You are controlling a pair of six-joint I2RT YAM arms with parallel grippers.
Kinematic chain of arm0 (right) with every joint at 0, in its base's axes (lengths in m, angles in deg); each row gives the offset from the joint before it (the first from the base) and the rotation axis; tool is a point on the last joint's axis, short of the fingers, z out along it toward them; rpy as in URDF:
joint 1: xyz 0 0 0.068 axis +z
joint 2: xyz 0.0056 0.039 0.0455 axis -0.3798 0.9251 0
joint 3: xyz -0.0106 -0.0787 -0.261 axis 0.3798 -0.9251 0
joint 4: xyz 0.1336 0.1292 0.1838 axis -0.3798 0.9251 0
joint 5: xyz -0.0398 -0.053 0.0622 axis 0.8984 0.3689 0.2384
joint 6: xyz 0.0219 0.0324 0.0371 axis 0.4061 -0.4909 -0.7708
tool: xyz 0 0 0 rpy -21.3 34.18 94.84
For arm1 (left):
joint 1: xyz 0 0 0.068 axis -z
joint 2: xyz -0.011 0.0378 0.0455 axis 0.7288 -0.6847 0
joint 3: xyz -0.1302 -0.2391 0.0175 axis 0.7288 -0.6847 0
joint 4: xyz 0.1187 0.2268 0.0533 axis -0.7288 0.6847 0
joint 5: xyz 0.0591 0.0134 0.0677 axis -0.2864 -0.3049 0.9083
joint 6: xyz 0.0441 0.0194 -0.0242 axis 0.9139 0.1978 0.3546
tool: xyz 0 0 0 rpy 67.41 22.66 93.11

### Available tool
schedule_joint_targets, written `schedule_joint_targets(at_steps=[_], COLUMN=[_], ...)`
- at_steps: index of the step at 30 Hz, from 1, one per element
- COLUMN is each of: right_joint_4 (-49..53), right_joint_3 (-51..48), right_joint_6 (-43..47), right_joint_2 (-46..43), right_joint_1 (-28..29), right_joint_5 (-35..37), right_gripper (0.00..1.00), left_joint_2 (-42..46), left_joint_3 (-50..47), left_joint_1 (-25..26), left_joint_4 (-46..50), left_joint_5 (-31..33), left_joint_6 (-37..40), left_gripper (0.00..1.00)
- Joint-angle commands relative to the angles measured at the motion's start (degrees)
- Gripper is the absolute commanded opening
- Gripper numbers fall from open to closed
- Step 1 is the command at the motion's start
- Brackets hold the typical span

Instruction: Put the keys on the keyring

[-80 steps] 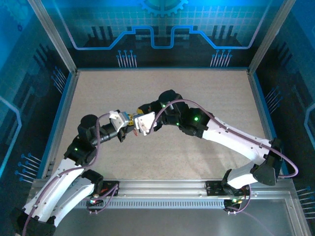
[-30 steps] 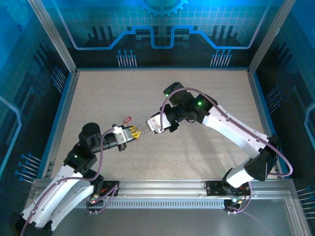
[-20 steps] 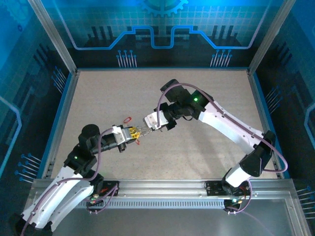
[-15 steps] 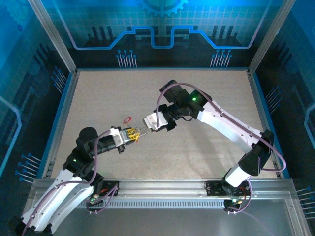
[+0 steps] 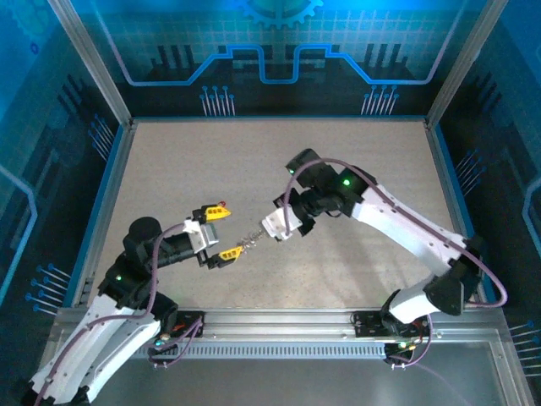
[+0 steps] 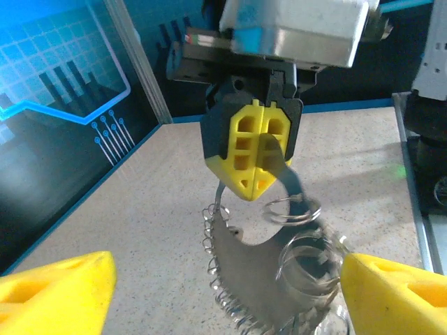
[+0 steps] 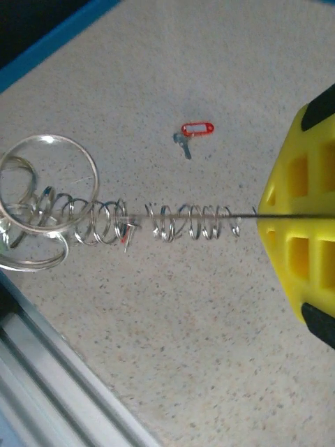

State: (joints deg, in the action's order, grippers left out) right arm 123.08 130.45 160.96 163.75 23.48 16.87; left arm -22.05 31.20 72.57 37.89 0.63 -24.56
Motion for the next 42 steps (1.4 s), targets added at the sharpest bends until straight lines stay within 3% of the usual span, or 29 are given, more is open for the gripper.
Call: schedule_joint_targets(at_steps=[1,6,13,18,25,29,34,42], right_joint_4=[-6.62,-4.13,-0.99,-0.93,0.13,0.22,-0.38,-0.79], right_joint_3=[-5.57,-6.29,-5.02,-4.32,-3.24,-3.2,-3.38,-3.38], right_joint_6=[11.57,17.82,21.07,21.21,18.82,17.8,16.58,15.59], right_joint_2=[-5.96,-6.66,-5.22,-4.21,-3.28,-2.82,-2.57,-2.15], right_joint_1=[-2.26,-2.77,-1.61,-0.2,-0.04,-0.02,-0.01,-0.14], right_joint_5=[-3.6,-2.43,-2.67,-4.36,-6.68,-7.48,-7.9,-8.49], right_gripper=[0.0,0.0,0.0,0.0,0.0,0.0,0.0,0.0], left_joint_2=[2.19,2.59,-3.95,-8.38,-10.78,-11.92,-13.05,-13.45], left_joint_3=[2.52,1.73,1.46,2.42,1.84,1.64,2.21,0.96], left_joint_1=[0.23,0.24,2.12,6.23,12.54,14.94,16.54,17.97], left_joint_4=[11.88,12.07,6.44,3.24,2.28,-0.37,-1.22,-4.44], left_joint_5=[-3.09,-6.29,-10.04,-9.45,-2.87,0.23,1.39,2.11], left_joint_6=[6.03,9.94,20.56,27.66,38.59,40.53,42.2,42.61], left_gripper=[0.86,0.83,0.66,0.56,0.53,0.49,0.37,0.35])
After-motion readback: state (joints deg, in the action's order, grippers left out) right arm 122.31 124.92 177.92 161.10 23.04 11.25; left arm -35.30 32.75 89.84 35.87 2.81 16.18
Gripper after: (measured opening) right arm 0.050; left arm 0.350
